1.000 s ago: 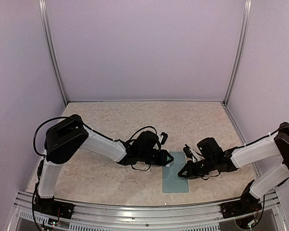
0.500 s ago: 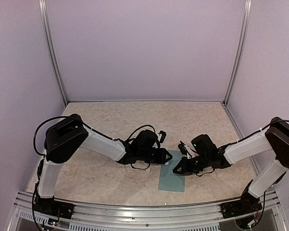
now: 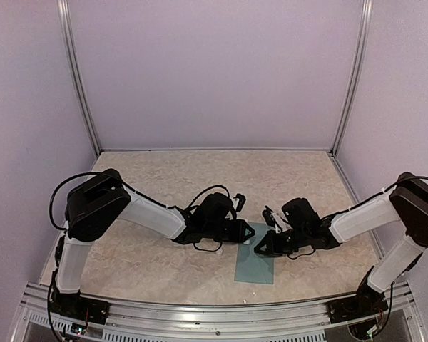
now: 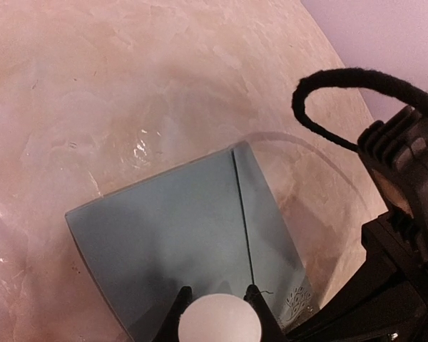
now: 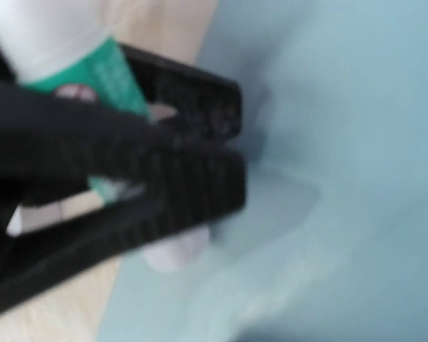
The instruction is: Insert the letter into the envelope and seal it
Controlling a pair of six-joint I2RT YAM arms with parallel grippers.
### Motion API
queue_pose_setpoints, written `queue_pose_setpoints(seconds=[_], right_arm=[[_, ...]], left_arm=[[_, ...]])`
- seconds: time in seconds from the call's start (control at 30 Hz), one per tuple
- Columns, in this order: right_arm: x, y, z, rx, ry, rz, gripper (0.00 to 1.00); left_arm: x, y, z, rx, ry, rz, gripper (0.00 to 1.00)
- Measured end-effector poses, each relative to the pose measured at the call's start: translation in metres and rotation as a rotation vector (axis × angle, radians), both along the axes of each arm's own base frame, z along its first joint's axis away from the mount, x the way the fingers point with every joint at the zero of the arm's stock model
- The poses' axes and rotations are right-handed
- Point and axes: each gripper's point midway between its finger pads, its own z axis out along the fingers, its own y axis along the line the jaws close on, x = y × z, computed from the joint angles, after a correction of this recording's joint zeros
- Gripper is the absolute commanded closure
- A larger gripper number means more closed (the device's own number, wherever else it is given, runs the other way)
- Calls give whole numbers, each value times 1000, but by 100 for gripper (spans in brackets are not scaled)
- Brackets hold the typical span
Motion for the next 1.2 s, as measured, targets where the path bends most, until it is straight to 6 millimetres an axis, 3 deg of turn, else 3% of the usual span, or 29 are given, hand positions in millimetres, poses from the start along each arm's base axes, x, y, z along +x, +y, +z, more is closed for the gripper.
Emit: queue_pose_setpoints(seconds=[0.1,0.27,0.33,0.53,0.7,0.97,1.2], right_arm=[[-8,-4,11,18,-27,19,100],[-16,-10,51,97,-118,26,100],[-19,-13,55,108,-130,26,100],[-32,-24,22,47,-52,24,100],[-37,-23,8,28,-17,39,100],[-39,-17,-2,34,14,64,100],[-27,-12,-2,25,5,35,100]], left_arm=[[-1,1,0,1,0,0,100],[-1,1,0,2,1,0,100],[-1,1,0,2,1,0,100],[-1,1,0,2,1,0,100],[-1,1,0,2,1,0,100],[-1,1,0,2,1,0,100],[-1,1,0,1,1,0,100]])
